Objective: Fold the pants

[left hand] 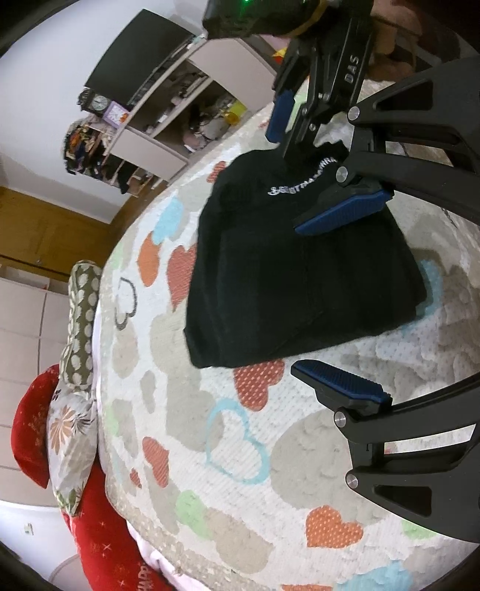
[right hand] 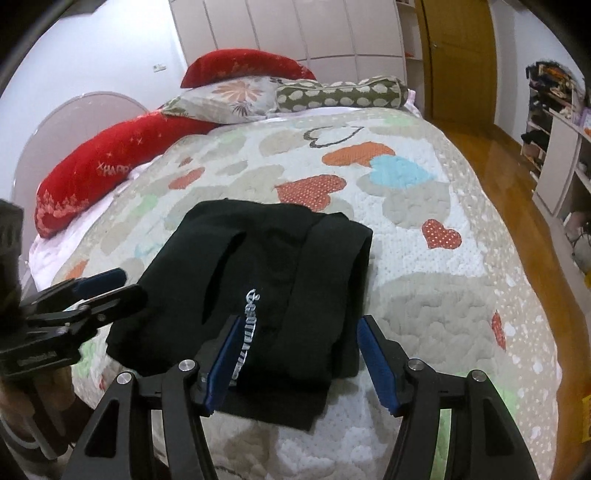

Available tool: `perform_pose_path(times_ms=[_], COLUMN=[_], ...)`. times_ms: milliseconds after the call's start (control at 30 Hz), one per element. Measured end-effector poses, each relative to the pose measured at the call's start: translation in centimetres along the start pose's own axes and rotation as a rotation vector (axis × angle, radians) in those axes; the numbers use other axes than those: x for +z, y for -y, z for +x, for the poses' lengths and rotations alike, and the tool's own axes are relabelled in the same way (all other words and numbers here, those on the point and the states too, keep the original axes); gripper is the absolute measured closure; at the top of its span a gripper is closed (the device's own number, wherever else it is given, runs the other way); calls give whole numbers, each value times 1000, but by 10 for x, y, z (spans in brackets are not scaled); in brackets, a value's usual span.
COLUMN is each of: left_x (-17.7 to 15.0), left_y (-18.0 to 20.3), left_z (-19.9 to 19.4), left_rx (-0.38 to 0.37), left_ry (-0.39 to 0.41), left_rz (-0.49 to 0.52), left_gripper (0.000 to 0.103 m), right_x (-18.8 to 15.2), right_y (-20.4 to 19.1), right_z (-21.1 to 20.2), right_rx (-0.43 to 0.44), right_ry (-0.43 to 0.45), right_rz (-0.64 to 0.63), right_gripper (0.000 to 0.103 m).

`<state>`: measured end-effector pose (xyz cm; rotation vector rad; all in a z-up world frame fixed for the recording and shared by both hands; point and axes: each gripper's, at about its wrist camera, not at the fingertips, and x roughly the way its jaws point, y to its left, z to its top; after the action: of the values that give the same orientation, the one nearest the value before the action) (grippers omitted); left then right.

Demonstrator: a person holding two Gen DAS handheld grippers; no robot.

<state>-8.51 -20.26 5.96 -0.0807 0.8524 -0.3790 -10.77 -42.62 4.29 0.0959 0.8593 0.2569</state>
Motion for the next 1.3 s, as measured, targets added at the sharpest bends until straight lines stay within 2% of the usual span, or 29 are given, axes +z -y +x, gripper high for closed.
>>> perform_pose_path(times_ms=[100,167,267,333,400,600,700,767,800,1067,1300], left_x=[3,4,2,0,-2,-4,-3,-2,-2,3,6], left_y=[-4,-7,-9,-8,-8,-1,0,0,0,-2,-8], left_z=[2,5,7,11,15,22,19,18,17,12,7], left_rx=[10,12,9,13,4,-6,-4,-5,-4,-5,0], left_ry=[-1,-9,-24,-32,-41,-56,-54,-54,-53,-35,-29], left_rz=[-9,-19,-24,-19,-22,-9,-1,-4,-4,-10,-21], left_gripper=[33,33,33,33,33,33,33,33,33,33,33], right_x=[4,5,4,4,2,3,5,6,7,8,6], right_y=[4,7,11,9,8,15,18,23,23,10,11], right_z=[8,13,14,11,10,12,4,-1,-3,-4,7], right_rx=[6,23,28,8,-25,-22,-16,16,24,18,23], right_ry=[0,-8,-5,-2,-5,-14,-1,14,22,21,-16], right_rz=[20,19,30,14,-10,23,54,87,95,57,67], right_gripper=[42,67,70,80,80,80,76,62,50,50,50])
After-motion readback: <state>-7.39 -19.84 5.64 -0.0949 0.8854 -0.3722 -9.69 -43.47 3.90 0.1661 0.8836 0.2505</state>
